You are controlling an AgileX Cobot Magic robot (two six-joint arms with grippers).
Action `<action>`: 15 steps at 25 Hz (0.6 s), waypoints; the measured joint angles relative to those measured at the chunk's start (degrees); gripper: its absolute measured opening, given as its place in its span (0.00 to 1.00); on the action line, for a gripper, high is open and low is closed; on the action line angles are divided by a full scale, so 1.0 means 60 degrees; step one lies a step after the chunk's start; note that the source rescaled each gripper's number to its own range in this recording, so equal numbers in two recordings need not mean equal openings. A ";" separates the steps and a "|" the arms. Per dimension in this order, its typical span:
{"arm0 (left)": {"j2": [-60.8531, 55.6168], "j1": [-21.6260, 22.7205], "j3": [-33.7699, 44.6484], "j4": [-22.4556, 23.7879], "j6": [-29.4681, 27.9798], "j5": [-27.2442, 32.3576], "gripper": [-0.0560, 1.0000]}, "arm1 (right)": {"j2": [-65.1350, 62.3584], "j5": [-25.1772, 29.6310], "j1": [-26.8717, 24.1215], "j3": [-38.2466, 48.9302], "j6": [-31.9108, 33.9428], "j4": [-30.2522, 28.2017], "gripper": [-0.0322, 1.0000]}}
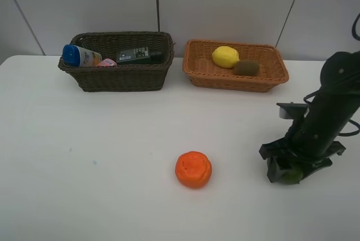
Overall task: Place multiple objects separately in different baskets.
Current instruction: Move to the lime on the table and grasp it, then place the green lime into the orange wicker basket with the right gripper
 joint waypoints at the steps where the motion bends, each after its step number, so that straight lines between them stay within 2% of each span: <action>1: 0.0000 0.0000 0.0000 0.0000 0.0000 0.0000 0.98 | -0.0129 0.0199 0.0000 -0.0267 0.0000 0.0001 0.27; 4: 0.0000 0.0000 0.0000 0.0000 0.0000 0.0000 0.98 | -0.0660 0.0774 0.0000 -0.1395 0.0074 -0.0242 0.27; 8: 0.0000 0.0000 0.0000 0.0000 0.0000 0.0000 0.98 | -0.0423 0.1212 0.0000 -0.3720 0.0634 -0.1139 0.27; 12: 0.0000 0.0000 0.0000 0.0000 0.0000 0.0000 0.98 | 0.1078 0.1265 0.0000 -0.6328 0.0971 -0.2102 0.27; 15: 0.0000 0.0000 0.0000 0.0000 0.0000 0.0000 0.98 | 0.2549 0.1296 -0.0061 -0.8224 0.1003 -0.2437 0.27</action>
